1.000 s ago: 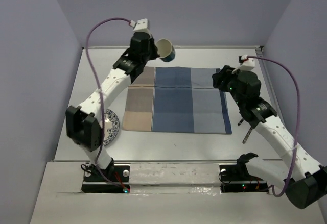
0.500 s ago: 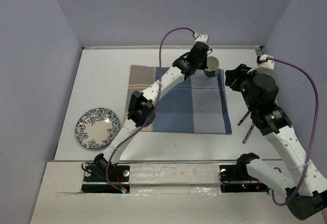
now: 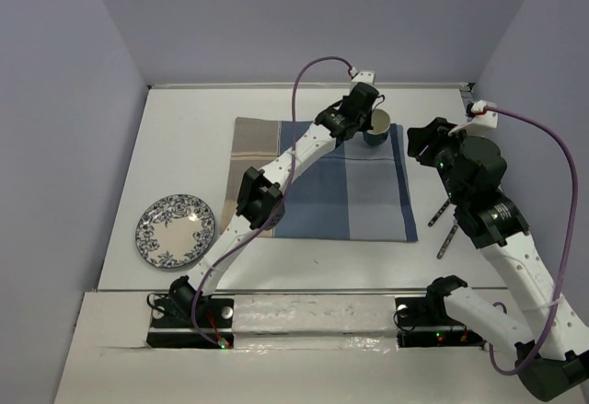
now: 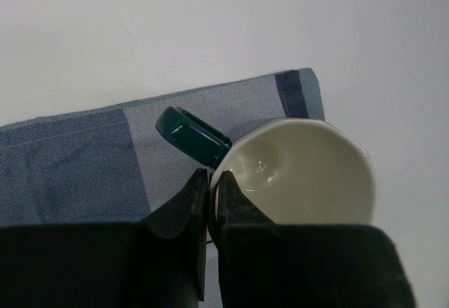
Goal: Set the dinner table for one person
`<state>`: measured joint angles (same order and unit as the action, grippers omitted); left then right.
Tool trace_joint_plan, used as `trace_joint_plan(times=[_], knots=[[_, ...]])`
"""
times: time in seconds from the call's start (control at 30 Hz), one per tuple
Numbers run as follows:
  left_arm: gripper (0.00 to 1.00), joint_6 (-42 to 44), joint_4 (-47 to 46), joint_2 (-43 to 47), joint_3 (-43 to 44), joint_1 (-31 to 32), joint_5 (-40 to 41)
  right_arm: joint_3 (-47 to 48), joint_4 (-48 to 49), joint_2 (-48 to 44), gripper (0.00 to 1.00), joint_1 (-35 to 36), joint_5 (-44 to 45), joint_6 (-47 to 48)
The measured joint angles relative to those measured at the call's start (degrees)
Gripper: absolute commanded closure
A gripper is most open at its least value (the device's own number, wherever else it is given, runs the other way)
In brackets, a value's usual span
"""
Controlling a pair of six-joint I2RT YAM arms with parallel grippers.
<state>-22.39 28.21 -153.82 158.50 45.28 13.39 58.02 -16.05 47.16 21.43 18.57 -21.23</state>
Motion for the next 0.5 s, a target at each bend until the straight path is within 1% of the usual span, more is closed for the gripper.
trace_joint_plan(times=[0.5], knots=[[1.00, -0.31, -0.72, -0.22, 0.11, 0.90, -0.96, -0.87, 0.13, 0.13, 0.48, 0.00, -2.36, -0.61]])
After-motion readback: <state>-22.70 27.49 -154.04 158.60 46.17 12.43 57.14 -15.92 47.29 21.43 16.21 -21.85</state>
